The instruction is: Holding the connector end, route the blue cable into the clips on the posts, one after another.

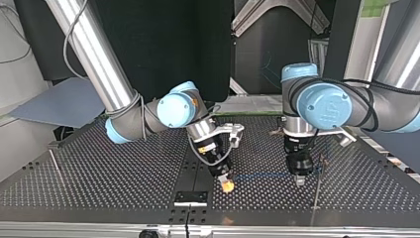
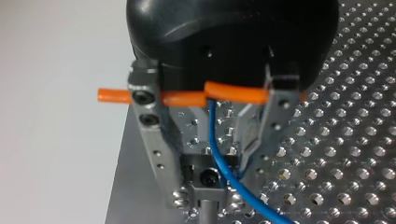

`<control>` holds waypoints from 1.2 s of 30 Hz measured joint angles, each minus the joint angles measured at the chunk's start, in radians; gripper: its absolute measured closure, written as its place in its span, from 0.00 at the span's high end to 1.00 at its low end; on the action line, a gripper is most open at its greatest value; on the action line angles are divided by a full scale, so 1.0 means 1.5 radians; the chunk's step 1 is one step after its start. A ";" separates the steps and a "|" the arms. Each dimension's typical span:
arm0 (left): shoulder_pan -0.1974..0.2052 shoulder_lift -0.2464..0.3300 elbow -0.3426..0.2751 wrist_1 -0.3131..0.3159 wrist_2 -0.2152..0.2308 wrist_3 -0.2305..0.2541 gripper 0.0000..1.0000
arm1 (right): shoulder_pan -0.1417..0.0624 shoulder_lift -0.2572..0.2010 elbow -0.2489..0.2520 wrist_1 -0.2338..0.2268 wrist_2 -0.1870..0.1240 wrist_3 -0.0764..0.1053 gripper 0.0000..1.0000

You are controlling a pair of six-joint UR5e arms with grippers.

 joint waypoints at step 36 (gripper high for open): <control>-0.044 -0.058 0.000 -0.015 -0.025 -0.016 0.05 | -0.013 0.008 0.071 -0.001 0.016 -0.009 0.00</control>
